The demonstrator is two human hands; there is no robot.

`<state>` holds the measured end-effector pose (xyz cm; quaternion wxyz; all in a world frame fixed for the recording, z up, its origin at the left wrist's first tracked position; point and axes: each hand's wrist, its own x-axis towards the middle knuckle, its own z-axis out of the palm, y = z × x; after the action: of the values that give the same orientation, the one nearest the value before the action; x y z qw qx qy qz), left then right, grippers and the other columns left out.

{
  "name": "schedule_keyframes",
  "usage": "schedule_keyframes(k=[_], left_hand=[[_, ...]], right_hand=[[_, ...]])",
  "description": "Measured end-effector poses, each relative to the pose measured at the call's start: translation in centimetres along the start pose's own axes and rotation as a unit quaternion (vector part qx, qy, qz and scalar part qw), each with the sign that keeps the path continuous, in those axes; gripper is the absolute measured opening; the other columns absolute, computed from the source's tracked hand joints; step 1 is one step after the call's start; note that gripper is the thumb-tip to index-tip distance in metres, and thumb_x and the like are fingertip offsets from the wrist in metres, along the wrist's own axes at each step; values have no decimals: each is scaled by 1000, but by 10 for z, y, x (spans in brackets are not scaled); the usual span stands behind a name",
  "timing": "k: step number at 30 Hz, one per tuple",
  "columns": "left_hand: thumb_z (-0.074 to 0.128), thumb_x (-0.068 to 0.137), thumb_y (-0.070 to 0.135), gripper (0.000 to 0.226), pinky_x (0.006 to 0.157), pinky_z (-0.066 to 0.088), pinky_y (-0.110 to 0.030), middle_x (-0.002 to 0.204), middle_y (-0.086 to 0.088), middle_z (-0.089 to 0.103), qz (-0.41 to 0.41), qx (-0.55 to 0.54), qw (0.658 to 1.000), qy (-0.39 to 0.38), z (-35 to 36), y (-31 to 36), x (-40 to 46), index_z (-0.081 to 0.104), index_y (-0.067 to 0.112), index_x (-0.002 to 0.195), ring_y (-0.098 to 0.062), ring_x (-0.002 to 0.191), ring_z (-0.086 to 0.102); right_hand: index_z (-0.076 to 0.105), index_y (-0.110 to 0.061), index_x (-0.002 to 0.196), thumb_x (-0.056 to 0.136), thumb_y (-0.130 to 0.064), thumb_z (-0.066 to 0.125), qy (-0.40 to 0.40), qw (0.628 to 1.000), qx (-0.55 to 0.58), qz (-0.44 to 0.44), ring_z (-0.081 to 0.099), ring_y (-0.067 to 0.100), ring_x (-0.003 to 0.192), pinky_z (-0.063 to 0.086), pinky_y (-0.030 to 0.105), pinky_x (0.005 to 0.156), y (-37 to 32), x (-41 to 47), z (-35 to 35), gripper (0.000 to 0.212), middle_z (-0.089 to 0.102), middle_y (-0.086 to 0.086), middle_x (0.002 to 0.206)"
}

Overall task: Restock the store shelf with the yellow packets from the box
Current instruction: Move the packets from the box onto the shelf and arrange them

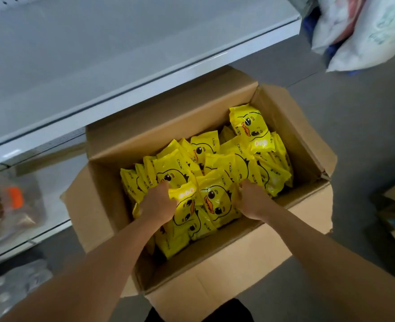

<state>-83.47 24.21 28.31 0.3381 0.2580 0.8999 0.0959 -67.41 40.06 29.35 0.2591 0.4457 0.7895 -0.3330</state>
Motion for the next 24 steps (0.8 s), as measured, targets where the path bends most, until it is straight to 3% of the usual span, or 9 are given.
schedule_keyframes(k=[3,6,10,14,18,22,24], left_hand=[[63,87,25,39,76,45,-36,101,-10,60,7,-38,998,41,-22,2,11,50,10,120,-31,98,58],[64,85,21,29,75,43,-37,89,-10,58,21,-79,994,77,-42,1,29,54,8,108,-32,90,57],[63,84,14,19,78,45,-43,96,-18,63,23,-93,993,73,-48,-6,51,54,4,96,-40,95,57],[66,84,13,30,90,49,-40,106,-14,68,-38,-188,979,74,-46,-11,57,62,4,112,-31,101,63],[67,86,18,22,90,51,-46,99,-14,71,-78,-284,955,26,-42,-23,59,69,5,104,-27,88,66],[58,92,19,21,88,48,-39,100,-12,68,-49,-300,952,27,-42,-22,56,66,6,106,-26,91,61],[54,94,20,15,76,44,-34,90,-7,63,-32,-302,952,34,-45,-20,51,62,9,100,-21,81,55]], right_hand=[[30,4,131,90,-17,58,-24,999,13,44,52,32,113,38,25,65,-3,5,5,54,49,21,127],[21,8,135,91,-17,57,-45,995,31,83,54,32,112,39,28,70,-6,13,15,62,49,21,127],[16,6,135,86,-10,62,-30,988,62,138,51,34,116,43,31,75,-15,19,34,70,45,23,130],[28,6,131,88,-18,62,1,986,11,165,51,30,117,45,31,85,-23,23,39,60,48,19,129],[52,2,119,93,-24,53,-19,986,-32,163,59,22,104,43,25,70,-27,27,39,36,59,13,117],[53,0,110,91,-20,58,40,982,86,164,54,24,89,40,28,68,-27,21,43,28,58,13,102],[51,-8,93,89,-17,60,84,976,142,139,54,27,85,39,28,66,-27,15,42,13,55,9,88]])
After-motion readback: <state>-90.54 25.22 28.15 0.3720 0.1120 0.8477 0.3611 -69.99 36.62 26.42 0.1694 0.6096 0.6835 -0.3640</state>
